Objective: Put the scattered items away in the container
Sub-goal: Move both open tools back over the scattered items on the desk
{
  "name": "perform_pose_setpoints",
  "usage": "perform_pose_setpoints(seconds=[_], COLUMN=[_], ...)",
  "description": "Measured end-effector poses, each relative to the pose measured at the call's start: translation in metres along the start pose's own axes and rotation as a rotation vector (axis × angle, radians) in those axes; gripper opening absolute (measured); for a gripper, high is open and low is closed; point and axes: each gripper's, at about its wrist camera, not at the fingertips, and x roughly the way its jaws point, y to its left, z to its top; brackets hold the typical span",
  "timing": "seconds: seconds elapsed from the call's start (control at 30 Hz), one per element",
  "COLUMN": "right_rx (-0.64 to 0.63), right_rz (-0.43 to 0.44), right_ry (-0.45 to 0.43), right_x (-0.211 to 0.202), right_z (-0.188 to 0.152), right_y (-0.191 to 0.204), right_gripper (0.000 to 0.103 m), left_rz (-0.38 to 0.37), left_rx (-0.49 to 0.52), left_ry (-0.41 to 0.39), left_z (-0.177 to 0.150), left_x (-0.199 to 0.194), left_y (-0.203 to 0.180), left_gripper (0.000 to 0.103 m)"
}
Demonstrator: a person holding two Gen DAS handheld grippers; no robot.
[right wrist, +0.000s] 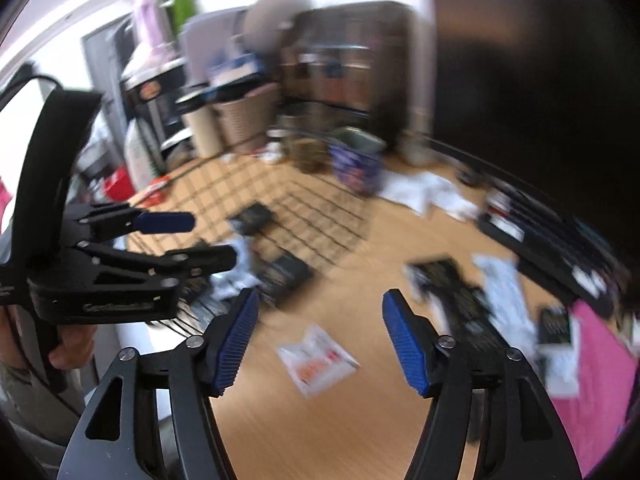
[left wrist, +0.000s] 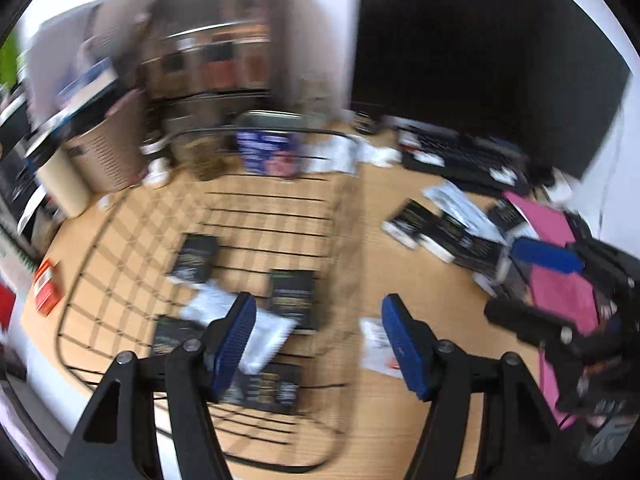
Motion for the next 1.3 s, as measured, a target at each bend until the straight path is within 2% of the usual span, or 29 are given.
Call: perform_pose_setpoints(seconds=[0.07, 0.1, 0.17, 0.37, 0.53, 0.67, 0.8, 0.87, 0.93, 1.0, 1.07, 1.13, 1.3], right_rx=[0.046, 0.065, 0.086, 0.157, 0.181, 0.218, 0.269, 0.287, 0.291, 0.288, 0.281, 0.271, 0.245], right_rz=[-0.016, -0.033, -0.071, -0.158, -0.223, -0.25, -0.249, -0.256, -0.258, -0.262, -0.25, -0.234, -0.241], right_ry=[0.002, 0.008, 0.013, 0.031, 0.074, 0.161, 0.184, 0.196, 0.182, 0.181, 0.174, 0.17, 0.172], right_x=[-0.009, -0.013, -0.019, -0.029, -0.025, -0.008, -0.004, -0.001, -0.002, -0.002, -0.001, 0.003, 0.009], right_z=[-0.015, -0.023, -0.038, -0.078, -0.097, -0.117, -0.132, -0.139, -0.142, -0.142, -0.143, -0.142, -0.141], right_y=[-0.024, -0.036, -0.052, -0.092, -0.115, -0.137, -0.153, -0.159, -0.161, -0.16, -0.157, -0.153, -0.146], right_gripper=[0.064, 0.064, 0.065, 0.065, 0.065, 0.065, 0.065, 0.065, 0.065, 0.066, 0.079, 0.088, 0.096], left_rz=[-0.018, -0.003, 0.022, -0.135, -0.12, -0.148, -0.114, -0.089, -0.091, -0.095, -0.096, -0.097, -0.108], left_rx=[0.052, 0.071, 0.108, 0.163, 0.192, 0.181, 0.196, 0.204, 0.204, 0.211, 0.211, 0.213, 0.221], left_ry=[0.008, 0.003, -0.014, 0.079, 0.175, 0.256, 0.255, 0.253, 0.256, 0.248, 0.248, 0.242, 0.22], left_z=[0.0, 0.001, 0.001, -0.004, -0.017, -0.027, -0.029, -0.03, -0.03, -0.033, -0.033, -0.033, -0.034], left_x=[0.003, 0.005, 0.01, 0.043, 0.089, 0.117, 0.124, 0.127, 0.132, 0.132, 0.132, 0.132, 0.134], left_y=[-0.025, -0.036, -0.058, -0.104, -0.125, -0.13, -0.133, -0.134, -0.134, -0.133, -0.132, -0.132, -0.129], left_gripper=[0.07, 0.078, 0.079, 0.079, 0.079, 0.079, 0.08, 0.086, 0.102, 0.102, 0.102, 0.103, 0.103])
